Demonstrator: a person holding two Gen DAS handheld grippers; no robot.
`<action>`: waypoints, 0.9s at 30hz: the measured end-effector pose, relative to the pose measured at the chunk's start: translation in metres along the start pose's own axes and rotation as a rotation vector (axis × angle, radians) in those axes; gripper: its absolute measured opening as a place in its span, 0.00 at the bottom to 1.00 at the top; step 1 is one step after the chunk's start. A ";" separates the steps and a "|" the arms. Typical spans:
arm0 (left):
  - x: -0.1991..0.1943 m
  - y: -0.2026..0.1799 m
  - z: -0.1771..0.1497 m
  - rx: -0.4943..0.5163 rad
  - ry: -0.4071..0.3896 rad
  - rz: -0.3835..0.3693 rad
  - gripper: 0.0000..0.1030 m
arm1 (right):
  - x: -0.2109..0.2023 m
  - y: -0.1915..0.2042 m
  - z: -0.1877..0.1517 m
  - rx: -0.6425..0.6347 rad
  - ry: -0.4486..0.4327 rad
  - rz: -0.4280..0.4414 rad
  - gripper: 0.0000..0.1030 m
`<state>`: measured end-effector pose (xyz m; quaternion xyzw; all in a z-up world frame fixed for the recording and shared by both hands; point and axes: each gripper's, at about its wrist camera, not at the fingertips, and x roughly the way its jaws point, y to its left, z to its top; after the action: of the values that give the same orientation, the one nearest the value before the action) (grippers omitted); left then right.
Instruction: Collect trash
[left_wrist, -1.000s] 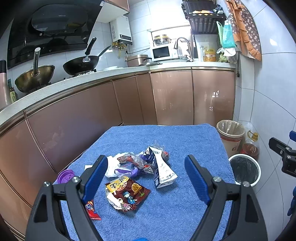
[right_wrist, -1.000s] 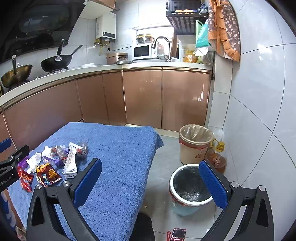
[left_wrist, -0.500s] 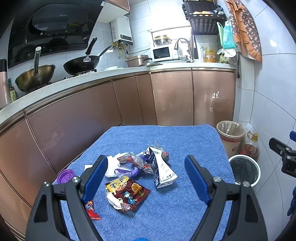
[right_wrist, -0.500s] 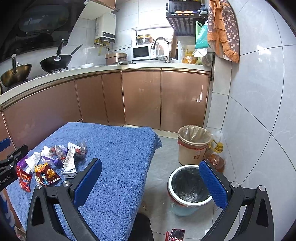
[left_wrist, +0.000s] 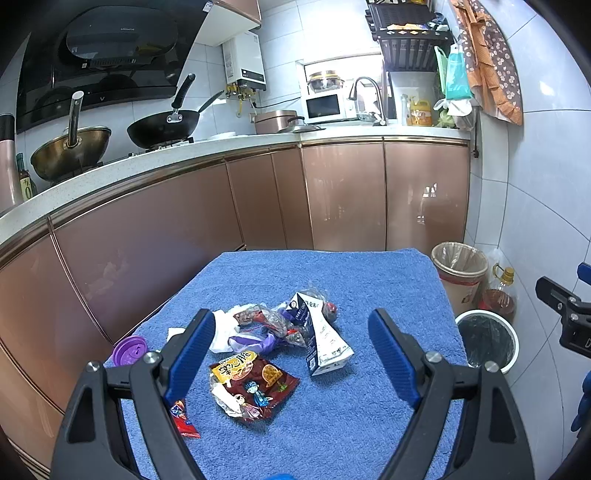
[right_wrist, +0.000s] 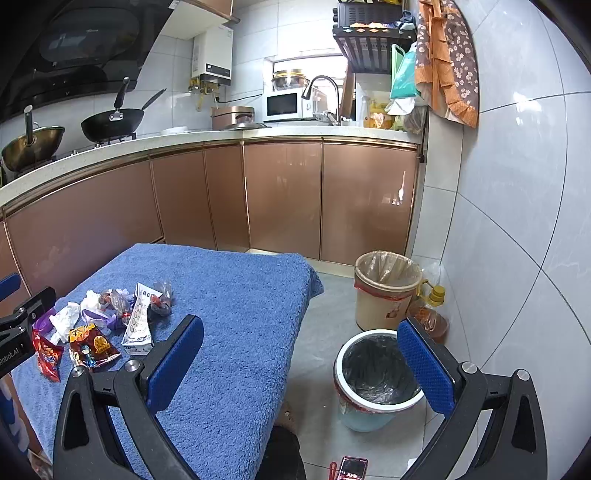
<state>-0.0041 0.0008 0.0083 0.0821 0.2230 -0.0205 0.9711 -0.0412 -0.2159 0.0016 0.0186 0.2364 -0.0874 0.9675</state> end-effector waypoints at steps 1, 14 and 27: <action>0.000 0.000 0.000 0.000 0.000 0.000 0.82 | 0.000 0.000 0.000 -0.003 -0.002 -0.003 1.00; 0.000 0.000 0.000 -0.004 -0.002 -0.001 0.82 | -0.003 0.001 0.001 -0.012 -0.010 -0.011 1.00; 0.000 -0.001 0.000 -0.009 -0.001 -0.004 0.82 | -0.006 0.002 0.002 -0.024 -0.024 -0.027 1.00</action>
<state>-0.0044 -0.0006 0.0085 0.0774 0.2229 -0.0215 0.9715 -0.0456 -0.2127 0.0062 0.0027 0.2261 -0.0976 0.9692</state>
